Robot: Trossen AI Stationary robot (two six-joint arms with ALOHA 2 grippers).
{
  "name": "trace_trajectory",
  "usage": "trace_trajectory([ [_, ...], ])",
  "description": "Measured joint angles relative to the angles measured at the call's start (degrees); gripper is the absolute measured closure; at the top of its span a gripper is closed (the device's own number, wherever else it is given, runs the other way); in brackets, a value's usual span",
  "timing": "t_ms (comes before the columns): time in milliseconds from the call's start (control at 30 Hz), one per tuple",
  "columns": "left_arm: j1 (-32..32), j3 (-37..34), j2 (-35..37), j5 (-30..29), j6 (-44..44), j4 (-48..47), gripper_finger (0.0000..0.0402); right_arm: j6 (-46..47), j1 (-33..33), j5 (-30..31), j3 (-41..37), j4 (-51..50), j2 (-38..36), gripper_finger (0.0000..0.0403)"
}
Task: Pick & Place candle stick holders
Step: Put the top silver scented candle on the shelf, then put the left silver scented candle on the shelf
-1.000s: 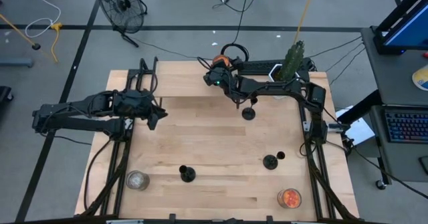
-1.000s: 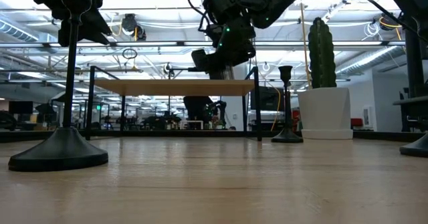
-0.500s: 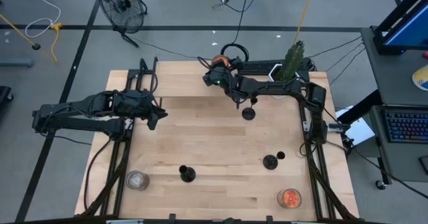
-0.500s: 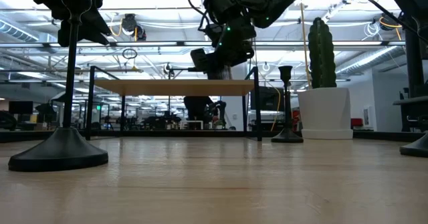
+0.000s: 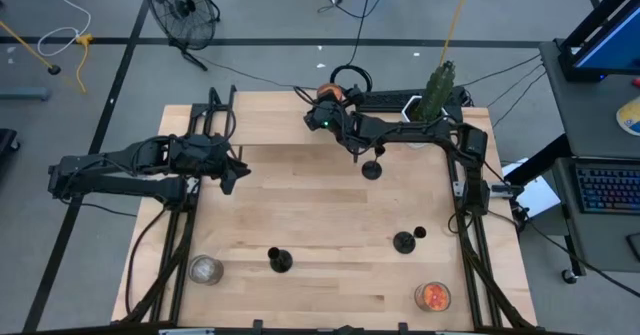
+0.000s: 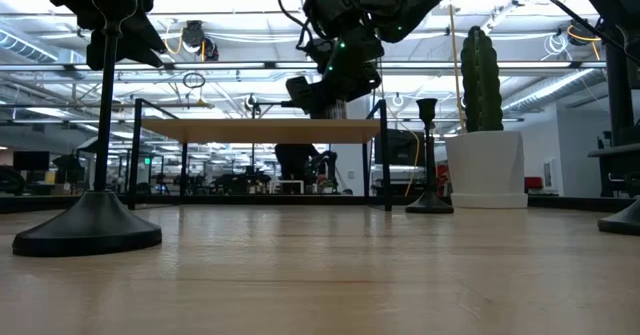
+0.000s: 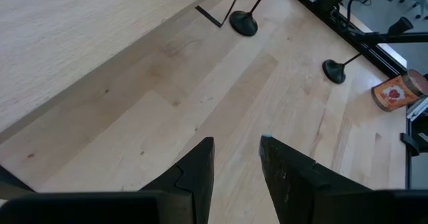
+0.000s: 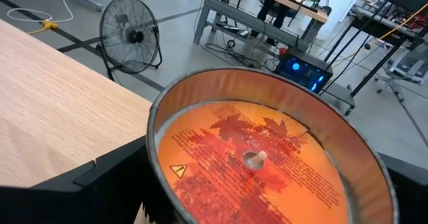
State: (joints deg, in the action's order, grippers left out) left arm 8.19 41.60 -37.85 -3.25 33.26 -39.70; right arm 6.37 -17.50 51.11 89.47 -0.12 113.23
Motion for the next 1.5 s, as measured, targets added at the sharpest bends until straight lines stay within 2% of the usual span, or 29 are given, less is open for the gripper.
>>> trace_trajectory([
  [500, 0.00, 0.00, 0.00, 0.21, 0.00, 0.02, 0.0275, -2.71, -0.11, 1.04, -0.04, -3.30, -3.89, 0.0003],
  [700, 0.01, 0.00, 0.00, 0.26, 0.00, 0.02, 0.0275, 0.67, -0.47, -1.76, -0.05, -5.39, -3.80, 0.0003],
  [1100, 0.02, 0.00, -0.01, 0.33, -0.24, 0.02, 0.0275, -1.55, -0.44, 1.08, -0.07, -4.43, -3.69, 0.0003],
  [1500, 0.01, 0.00, 0.01, 0.39, -0.50, -0.12, 0.0275, -4.50, -0.37, -1.01, -0.02, 0.94, -4.42, 0.0003],
])
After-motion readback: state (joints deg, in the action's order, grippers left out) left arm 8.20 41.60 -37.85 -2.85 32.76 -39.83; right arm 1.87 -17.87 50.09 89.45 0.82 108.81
